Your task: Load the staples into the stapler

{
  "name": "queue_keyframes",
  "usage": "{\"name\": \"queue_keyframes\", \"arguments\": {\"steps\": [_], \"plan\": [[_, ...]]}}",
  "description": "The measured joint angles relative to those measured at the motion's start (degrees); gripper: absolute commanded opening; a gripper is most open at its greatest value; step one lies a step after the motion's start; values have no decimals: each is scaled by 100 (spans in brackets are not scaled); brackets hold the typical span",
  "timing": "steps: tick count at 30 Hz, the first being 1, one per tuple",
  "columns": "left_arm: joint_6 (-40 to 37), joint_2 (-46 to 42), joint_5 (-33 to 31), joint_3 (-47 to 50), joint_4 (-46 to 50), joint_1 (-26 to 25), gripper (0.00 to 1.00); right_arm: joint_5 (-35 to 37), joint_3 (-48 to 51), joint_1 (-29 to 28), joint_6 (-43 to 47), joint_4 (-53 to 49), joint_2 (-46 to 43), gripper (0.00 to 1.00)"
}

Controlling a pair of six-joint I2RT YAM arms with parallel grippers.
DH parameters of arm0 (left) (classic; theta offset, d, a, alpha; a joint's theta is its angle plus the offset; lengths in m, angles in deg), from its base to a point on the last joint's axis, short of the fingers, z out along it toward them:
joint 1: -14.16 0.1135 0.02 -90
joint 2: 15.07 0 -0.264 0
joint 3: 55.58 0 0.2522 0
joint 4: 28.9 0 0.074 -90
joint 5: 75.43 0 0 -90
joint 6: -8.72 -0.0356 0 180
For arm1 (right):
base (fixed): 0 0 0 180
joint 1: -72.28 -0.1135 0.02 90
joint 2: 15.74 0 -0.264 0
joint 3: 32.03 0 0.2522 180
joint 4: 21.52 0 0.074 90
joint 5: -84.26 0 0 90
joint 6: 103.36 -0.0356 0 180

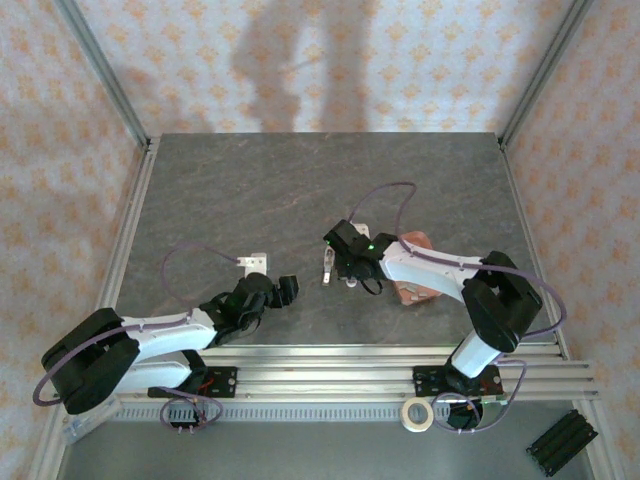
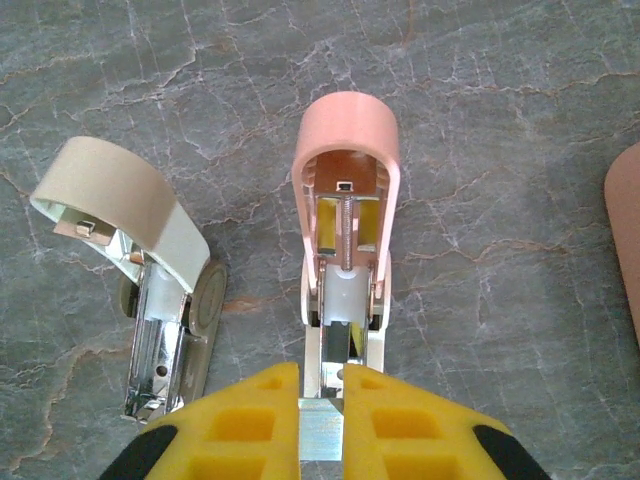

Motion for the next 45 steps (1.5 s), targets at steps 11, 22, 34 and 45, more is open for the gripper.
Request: {"name": "queue_keyframes", "arguments": {"steps": [11, 22, 34, 45], "plan": [[-20, 120, 28, -236, 4, 74, 85, 107, 0, 42, 2, 35, 256, 14], [-22, 278, 63, -315, 2, 74, 85, 103, -2, 114, 4, 175, 269, 14], [-22, 328, 70, -365, 2, 85, 85, 101, -4, 114, 4, 208, 348, 14], [-24, 350, 92, -369, -2, 85, 85, 98, -4, 114, 7, 223, 348, 13]]}}
